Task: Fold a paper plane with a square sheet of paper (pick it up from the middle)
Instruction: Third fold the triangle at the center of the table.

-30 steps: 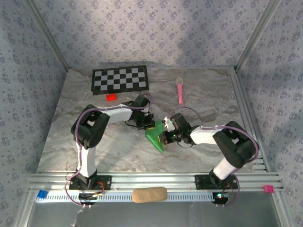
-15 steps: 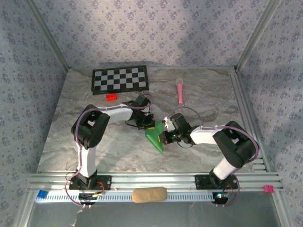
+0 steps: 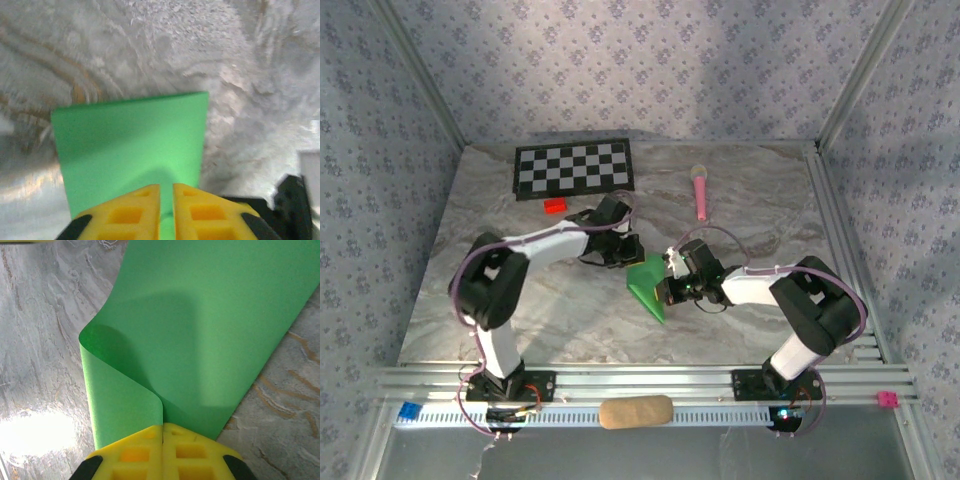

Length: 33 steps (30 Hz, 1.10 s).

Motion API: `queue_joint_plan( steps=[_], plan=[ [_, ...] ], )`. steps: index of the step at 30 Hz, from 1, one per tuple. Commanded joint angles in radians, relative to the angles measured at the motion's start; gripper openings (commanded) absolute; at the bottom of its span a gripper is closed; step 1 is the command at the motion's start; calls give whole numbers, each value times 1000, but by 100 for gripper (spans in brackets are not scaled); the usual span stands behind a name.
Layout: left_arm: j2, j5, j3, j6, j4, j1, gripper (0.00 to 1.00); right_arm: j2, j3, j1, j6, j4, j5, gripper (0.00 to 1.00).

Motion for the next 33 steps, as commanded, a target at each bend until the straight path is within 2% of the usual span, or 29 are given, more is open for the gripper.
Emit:
queue_joint_plan(
  steps=[1, 5, 9, 17, 21, 25, 33],
  plan=[
    [-120, 24, -111, -84, 115, -6, 9, 19, -11, 3, -5, -57, 47, 0],
    [-229, 82, -286, -229, 345, -12, 0, 15, -13, 5, -3, -62, 52, 0],
    [-272, 97, -379, -295, 478, -44, 0, 12, -19, 3, -3, -62, 60, 0],
    [-235, 133, -523, -423, 716, -81, 0, 10, -24, 5, -1, -67, 69, 0],
    [-220, 129, -543, -434, 746, -91, 0, 9, -27, 6, 2, -65, 71, 0],
    [-216, 112, -540, -421, 691, -96, 0, 11, -27, 7, -4, -72, 74, 0],
    [-187, 111, -548, -418, 697, -103, 0, 10, -38, 8, 0, -67, 80, 0]
  ],
)
